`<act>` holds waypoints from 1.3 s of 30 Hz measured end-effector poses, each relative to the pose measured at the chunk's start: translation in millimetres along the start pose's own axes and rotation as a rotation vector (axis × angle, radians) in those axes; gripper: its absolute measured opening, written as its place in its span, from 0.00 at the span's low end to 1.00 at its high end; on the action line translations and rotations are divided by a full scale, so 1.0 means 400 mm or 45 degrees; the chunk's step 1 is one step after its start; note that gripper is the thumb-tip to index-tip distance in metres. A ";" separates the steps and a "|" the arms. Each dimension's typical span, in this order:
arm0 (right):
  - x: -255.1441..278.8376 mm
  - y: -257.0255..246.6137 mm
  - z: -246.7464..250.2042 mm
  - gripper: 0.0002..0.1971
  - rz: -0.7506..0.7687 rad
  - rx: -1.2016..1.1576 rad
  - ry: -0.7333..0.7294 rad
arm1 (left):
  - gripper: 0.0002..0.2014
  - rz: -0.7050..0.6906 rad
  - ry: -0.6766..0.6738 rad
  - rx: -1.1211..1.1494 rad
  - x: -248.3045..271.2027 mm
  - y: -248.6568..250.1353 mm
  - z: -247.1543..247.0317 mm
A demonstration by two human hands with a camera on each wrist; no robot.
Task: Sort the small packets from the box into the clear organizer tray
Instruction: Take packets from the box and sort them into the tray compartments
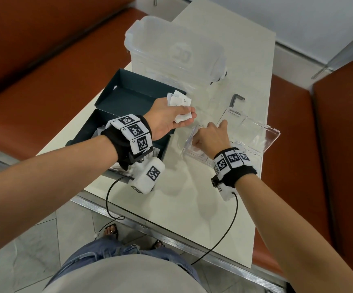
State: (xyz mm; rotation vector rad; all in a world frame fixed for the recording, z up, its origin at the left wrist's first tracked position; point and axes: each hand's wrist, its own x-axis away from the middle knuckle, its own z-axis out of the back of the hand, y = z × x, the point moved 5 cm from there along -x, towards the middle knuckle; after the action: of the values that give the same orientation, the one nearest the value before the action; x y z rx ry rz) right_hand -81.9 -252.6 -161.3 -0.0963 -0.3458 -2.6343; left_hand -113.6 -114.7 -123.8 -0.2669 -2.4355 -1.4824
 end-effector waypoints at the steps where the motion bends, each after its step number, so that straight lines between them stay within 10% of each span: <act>1: -0.002 -0.001 -0.001 0.07 -0.001 0.000 -0.007 | 0.11 -0.001 -0.002 0.002 0.001 0.000 -0.002; 10: 0.008 0.091 0.041 0.05 -0.236 -0.495 0.218 | 0.13 -0.003 0.001 0.020 0.004 0.009 -0.003; 39: 0.015 0.071 0.016 0.11 -0.139 -0.430 0.195 | 0.06 0.146 -0.039 0.170 0.007 -0.001 -0.017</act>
State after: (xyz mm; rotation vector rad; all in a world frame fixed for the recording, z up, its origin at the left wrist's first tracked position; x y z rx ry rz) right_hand -73.9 -277.9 -147.9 0.0148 0.1516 -2.7626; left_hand -115.5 -120.9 -120.3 -0.3961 -2.4847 -1.2710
